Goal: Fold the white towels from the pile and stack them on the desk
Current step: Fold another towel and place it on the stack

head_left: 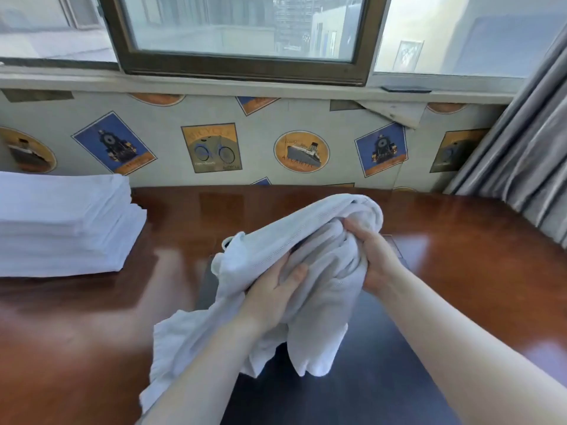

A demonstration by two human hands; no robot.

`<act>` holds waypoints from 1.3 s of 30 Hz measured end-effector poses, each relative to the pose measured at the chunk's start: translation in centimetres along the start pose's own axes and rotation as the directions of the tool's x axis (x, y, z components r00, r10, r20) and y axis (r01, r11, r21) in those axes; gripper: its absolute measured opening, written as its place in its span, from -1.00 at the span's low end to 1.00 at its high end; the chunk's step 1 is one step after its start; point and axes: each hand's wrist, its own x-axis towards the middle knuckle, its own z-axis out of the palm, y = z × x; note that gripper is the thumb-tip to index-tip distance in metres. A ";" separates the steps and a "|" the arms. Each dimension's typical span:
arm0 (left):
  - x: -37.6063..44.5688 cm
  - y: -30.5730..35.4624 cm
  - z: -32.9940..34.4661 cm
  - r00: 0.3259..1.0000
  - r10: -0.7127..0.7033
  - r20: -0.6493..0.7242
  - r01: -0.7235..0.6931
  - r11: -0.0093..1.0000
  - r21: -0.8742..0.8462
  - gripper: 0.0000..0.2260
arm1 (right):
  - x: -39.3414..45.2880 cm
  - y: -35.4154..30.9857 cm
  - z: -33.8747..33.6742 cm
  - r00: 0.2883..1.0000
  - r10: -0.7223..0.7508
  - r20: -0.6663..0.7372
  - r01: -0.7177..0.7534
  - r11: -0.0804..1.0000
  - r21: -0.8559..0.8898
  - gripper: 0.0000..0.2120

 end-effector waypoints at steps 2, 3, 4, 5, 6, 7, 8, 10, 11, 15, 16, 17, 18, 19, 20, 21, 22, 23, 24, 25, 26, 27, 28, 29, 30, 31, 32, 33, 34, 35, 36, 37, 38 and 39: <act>2.7 -0.1 2.9 0.999 -0.022 -0.035 0.033 0.940 0.340 -0.41 | -0.1 -5.2 -4.7 0.986 -0.163 -0.018 0.163 0.986 -0.023 -0.67; 3.9 -0.1 4.0 0.999 -0.032 -0.039 0.048 0.863 0.504 -0.35 | -0.2 -7.1 -7.0 0.970 -0.232 -0.074 0.233 0.973 -0.005 -0.68; 5.4 -0.1 5.6 0.999 -0.037 -0.040 0.053 0.786 0.616 -0.31 | -0.5 -8.9 -9.9 0.947 -0.282 -0.151 0.287 0.958 0.014 -0.69; 6.5 -0.2 6.8 0.998 -0.051 -0.039 0.064 0.717 0.694 -0.27 | -0.7 -9.8 -12.6 0.923 -0.295 -0.246 0.312 0.950 0.030 -0.69; 7.5 -0.3 8.5 0.996 -0.080 -0.041 0.084 0.665 0.742 -0.23 | -0.9 -10.2 -15.7 0.900 -0.256 -0.354 0.296 0.953 0.063 -0.68; 7.9 -0.6 9.6 0.990 -0.129 -0.051 0.122 0.630 0.767 -0.21 | -1.0 -9.7 -18.4 0.883 -0.181 -0.434 0.249 0.963 0.106 -0.68; 8.0 -1.1 10.5 0.980 -0.190 -0.063 0.169 0.612 0.773 -0.20 | -1.1 -8.4 -20.7 0.860 -0.084 -0.503 0.168 0.978 0.125 -0.70; 7.3 -2.6 12.7 0.931 -0.355 -0.083 0.292 0.590 0.753 -0.17 | -1.4 -4.7 -24.9 0.764 0.093 -0.639 -0.052 0.995 0.082 -0.74; 6.7 -3.5 13.7 0.894 -0.440 -0.087 0.352 0.568 0.744 -0.14 | -1.1 -2.7 -26.5 0.690 0.132 -0.712 -0.159 0.987 0.029 -0.71; 3.9 -6.3 16.4 0.735 -0.678 0.016 0.394 0.446 0.804 0.08 | -0.5 4.2 -26.6 0.423 -0.074 -0.903 -0.385 0.887 -0.253 -0.35; 3.2 -6.9 16.8 0.707 -0.707 0.021 0.364 0.390 0.846 0.11 | -0.3 5.2 -25.7 0.483 -0.244 -0.841 -0.407 0.788 -0.463 -0.31; 2.7 -7.4 16.9 0.708 -0.706 -0.002 0.351 0.349 0.869 0.08 | -0.1 5.9 -24.8 0.557 -0.428 -0.712 -0.393 0.619 -0.680 -0.25; 2.3 -8.0 16.9 0.732 -0.680 -0.041 0.358 0.332 0.873 0.01 | 0.3 6.4 -24.3 0.639 -0.568 -0.519 -0.354 0.381 -0.854 -0.18; 2.0 -8.5 16.7 0.767 -0.636 -0.085 0.377 0.338 0.862 -0.11 | 1.1 6.5 -23.9 0.724 -0.612 -0.318 -0.300 0.136 -0.944 -0.10; 1.9 -8.9 16.5 0.804 -0.579 -0.135 0.399 0.356 0.845 -0.25 | 2.0 6.0 -23.6 0.810 -0.563 -0.165 -0.233 -0.050 -0.971 -0.01; 1.9 -9.3 16.1 0.830 -0.525 -0.188 0.423 0.373 0.826 -0.36 | 3.0 5.5 -23.2 0.885 -0.459 -0.081 -0.173 -0.164 -0.971 0.05; 2.0 -9.5 15.7 0.844 -0.480 -0.238 0.449 0.391 0.803 -0.45 | 3.9 5.1 -23.0 0.940 -0.338 -0.051 -0.135 -0.229 -0.964 0.08; 2.0 -9.8 15.3 0.852 -0.446 -0.274 0.466 0.409 0.785 -0.52 | 4.8 4.7 -22.7 0.972 -0.231 -0.033 -0.098 -0.278 -0.956 0.10; 2.3 -10.1 14.9 0.854 -0.429 -0.296 0.480 0.428 0.766 -0.60 | 5.8 4.5 -22.2 0.988 -0.156 0.014 -0.039 -0.330 -0.943 0.13; 2.5 -10.1 14.7 0.852 -0.424 -0.308 0.495 0.457 0.739 -0.68 | 6.7 4.5 -21.5 0.990 -0.087 0.107 0.063 -0.401 -0.914 0.16; 2.9 -10.0 14.4 0.851 -0.418 -0.316 0.506 0.496 0.706 -0.78 | 7.8 4.7 -20.7 0.979 -0.009 0.205 0.177 -0.465 -0.867 0.17; 3.4 -9.8 14.3 0.859 -0.392 -0.331 0.506 0.543 0.670 -0.88 | 8.7 5.0 -20.0 0.956 0.073 0.285 0.281 -0.512 -0.812 0.17; 4.1 -9.4 14.0 0.868 -0.349 -0.352 0.496 0.594 0.634 -0.95 | 9.5 5.2 -19.3 0.934 0.145 0.326 0.351 -0.539 -0.766 0.12; 4.9 -9.1 13.4 0.878 -0.307 -0.368 0.477 0.638 0.605 -0.97 | 10.3 5.4 -18.6 0.924 0.198 0.328 0.382 -0.538 -0.751 0.02; 5.8 -8.8 12.9 0.889 -0.289 -0.355 0.453 0.663 0.595 -0.99 | 10.8 5.2 -18.0 0.925 0.237 0.298 0.380 -0.511 -0.771 -0.15; 6.6 -8.5 12.3 0.903 -0.300 -0.308 0.429 0.677 0.599 -0.95 | 11.1 5.0 -17.3 0.926 0.280 0.253 0.361 -0.462 -0.810 -0.36; 7.4 -8.3 11.6 0.906 -0.338 -0.255 0.422 0.679 0.600 -0.89 | 11.4 4.5 -16.8 0.926 0.302 0.228 0.342 -0.409 -0.846 -0.56; 8.0 -8.2 11.0 0.896 -0.388 -0.215 0.434 0.673 0.599 -0.84 | 11.7 3.6 -16.4 0.929 0.318 0.189 0.303 -0.360 -0.882 -0.76; 8.7 -8.2 10.4 0.885 -0.425 -0.191 0.449 0.667 0.594 -0.83 | 12.2 2.1 -16.2 0.929 0.350 0.121 0.242 -0.328 -0.913 -0.93; 9.2 -8.1 10.0 0.880 -0.436 -0.188 0.459 0.679 0.573 -0.83 | 13.0 0.1 -16.1 0.915 0.403 0.023 0.163 -0.315 -0.935 -0.91; 9.9 -8.1 9.8 0.883 -0.425 -0.200 0.462 0.705 0.538 -0.83 | 13.9 -2.3 -16.3 0.887 0.453 -0.086 0.052 -0.282 -0.958 -0.86; 10.5 -7.8 9.9 0.885 -0.413 -0.216 0.464 0.734 0.497 -0.83 | 14.8 -4.8 -16.6 0.865 0.467 -0.182 -0.097 -0.201 -0.975 -0.86; 11.2 -7.4 10.1 0.888 -0.403 -0.221 0.459 0.761 0.458 -0.83 | 15.7 -7.4 -17.2 0.875 0.410 -0.256 -0.254 -0.060 -0.965 -0.88; 12.2 -7.0 10.5 0.895 -0.389 -0.218 0.446 0.788 0.424 -0.82 | 16.7 -10.1 -18.0 0.905 0.269 -0.330 -0.381 0.165 -0.910 -0.88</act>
